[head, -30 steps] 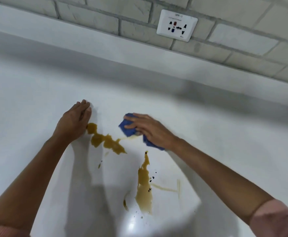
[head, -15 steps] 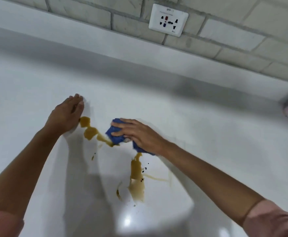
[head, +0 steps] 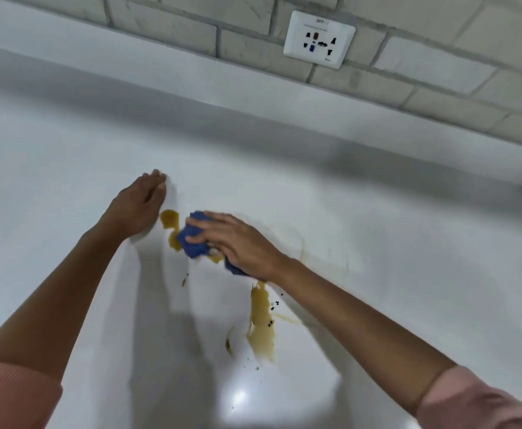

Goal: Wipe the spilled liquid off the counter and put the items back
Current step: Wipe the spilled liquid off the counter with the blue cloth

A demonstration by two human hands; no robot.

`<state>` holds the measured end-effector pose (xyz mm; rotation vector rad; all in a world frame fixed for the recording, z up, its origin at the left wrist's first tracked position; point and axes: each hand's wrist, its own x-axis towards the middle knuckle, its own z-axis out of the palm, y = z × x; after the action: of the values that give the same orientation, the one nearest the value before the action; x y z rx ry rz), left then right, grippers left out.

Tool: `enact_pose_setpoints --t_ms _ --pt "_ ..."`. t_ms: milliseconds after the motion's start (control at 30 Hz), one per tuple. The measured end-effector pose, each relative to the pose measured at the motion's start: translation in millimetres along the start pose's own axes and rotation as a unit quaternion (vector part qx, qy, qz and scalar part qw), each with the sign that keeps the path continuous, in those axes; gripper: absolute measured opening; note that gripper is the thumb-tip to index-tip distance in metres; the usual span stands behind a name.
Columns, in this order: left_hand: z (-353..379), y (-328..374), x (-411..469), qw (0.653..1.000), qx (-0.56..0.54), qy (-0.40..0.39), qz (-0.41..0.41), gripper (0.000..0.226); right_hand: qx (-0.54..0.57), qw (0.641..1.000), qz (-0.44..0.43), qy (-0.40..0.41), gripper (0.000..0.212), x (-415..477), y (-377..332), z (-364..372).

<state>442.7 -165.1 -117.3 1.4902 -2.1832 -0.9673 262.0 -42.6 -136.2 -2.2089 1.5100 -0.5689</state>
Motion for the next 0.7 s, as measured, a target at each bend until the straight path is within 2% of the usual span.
enact_pose_setpoints --t_ms 100,167,233,267,300,333,533,700 --pt "-5 0 -7 1.000 0.014 -0.022 0.015 0.039 0.000 1.000 -0.023 -0.002 0.038 -40 22 -18" --pt "-10 -3 -17 0.998 0.042 -0.032 0.020 0.043 -0.006 1.000 0.010 0.011 0.036 -40 40 -36" --pt "-12 -8 -31 0.996 0.070 -0.035 0.034 0.047 0.014 0.995 0.075 0.064 0.036 -20 52 -45" --pt "-12 -10 -37 0.995 0.083 -0.033 0.040 0.049 -0.019 0.990 0.093 0.106 0.038 -4 55 -45" --pt "-12 -12 -43 0.994 0.096 -0.027 0.045 0.050 -0.037 0.983 0.127 0.125 0.037 12 54 -45" --pt "-11 -15 -47 0.993 0.106 -0.019 0.047 0.051 -0.055 0.983 0.125 0.124 0.033 29 49 -42" --pt "2 -30 -54 0.996 0.083 0.016 0.018 0.049 -0.018 0.996 0.051 0.065 0.032 73 -16 -1" --pt "3 -33 -52 0.997 0.061 0.045 0.016 0.044 0.055 0.998 -0.019 -0.039 0.037 7 -25 7"
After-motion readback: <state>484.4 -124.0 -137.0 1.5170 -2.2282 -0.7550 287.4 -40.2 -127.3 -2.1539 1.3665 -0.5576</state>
